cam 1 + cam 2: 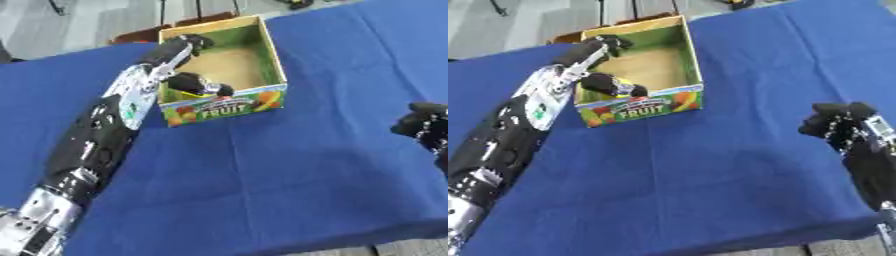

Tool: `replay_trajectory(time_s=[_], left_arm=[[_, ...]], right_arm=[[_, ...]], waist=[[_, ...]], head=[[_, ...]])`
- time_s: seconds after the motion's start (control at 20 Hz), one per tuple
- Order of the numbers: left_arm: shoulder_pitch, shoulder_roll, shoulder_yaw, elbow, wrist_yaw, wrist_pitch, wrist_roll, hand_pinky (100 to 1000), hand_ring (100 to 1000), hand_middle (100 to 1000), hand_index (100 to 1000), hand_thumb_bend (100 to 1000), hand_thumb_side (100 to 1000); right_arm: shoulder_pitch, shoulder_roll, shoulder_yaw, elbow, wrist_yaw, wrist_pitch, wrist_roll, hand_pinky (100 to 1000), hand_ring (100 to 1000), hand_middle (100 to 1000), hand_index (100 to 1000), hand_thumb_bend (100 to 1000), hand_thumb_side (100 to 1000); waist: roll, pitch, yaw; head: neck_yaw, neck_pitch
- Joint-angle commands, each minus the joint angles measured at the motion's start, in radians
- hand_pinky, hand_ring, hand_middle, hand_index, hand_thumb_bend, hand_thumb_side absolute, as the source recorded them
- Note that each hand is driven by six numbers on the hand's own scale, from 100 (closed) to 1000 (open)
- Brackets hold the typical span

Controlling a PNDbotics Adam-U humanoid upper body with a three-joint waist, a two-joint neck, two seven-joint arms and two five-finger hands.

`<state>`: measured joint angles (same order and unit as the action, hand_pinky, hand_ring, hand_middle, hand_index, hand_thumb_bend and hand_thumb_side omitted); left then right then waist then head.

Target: Pick up objects on the table and place them in the box.

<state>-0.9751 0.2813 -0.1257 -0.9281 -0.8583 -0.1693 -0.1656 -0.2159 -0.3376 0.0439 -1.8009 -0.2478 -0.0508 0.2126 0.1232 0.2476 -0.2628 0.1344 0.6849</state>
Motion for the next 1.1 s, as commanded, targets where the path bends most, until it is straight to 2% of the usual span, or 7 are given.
replay_trajectory(time_s=[0.05,0.15,0.3,0.55,0.8,0.95,1.1], left_arm=[[-0.009,0.014,0.013,-0.039,0.013,-0.016,0.030,694,747,775,889,1000,825],[0.000,0.023,0.012,-0.076,0.059,-0.027,0.056,677,727,755,872,1000,821],[0.024,0.051,0.001,-0.189,0.183,-0.044,0.072,651,702,738,853,1000,804],[0.102,0.125,0.027,-0.468,0.484,-0.014,0.094,592,639,677,809,927,742],[0.250,0.197,0.089,-0.720,0.746,0.047,0.118,568,616,652,787,858,752],[0.324,0.210,0.120,-0.796,0.817,0.077,0.127,550,602,638,779,832,769],[0.476,0.208,0.161,-0.855,0.875,0.086,0.162,540,595,633,778,808,796]], right_arm=[[-0.007,-0.016,-0.005,-0.023,0.000,-0.002,0.002,818,680,621,793,100,980],[-0.004,-0.014,-0.008,-0.022,0.000,-0.003,0.000,818,680,621,792,100,979],[0.001,-0.011,-0.012,-0.021,0.000,-0.004,-0.004,818,680,621,791,100,977],[0.013,-0.004,-0.022,-0.019,-0.001,-0.006,-0.012,818,680,621,789,100,975],[0.029,-0.002,-0.030,-0.016,0.000,-0.007,-0.020,818,680,621,788,100,974],[0.032,-0.001,-0.032,-0.016,-0.001,-0.007,-0.021,818,680,620,788,100,973],[0.037,-0.003,-0.036,-0.015,-0.002,-0.007,-0.024,818,680,620,788,100,972]], waist=[[-0.014,-0.019,0.006],[-0.019,-0.021,0.015],[-0.028,-0.025,0.032],[-0.042,-0.036,0.069],[-0.053,-0.049,0.111],[-0.055,-0.053,0.124],[-0.057,-0.058,0.144]], head=[[0.000,-0.007],[-0.005,-0.006],[-0.015,-0.003],[-0.048,0.004],[-0.077,0.011],[-0.083,0.013],[-0.094,0.018]])
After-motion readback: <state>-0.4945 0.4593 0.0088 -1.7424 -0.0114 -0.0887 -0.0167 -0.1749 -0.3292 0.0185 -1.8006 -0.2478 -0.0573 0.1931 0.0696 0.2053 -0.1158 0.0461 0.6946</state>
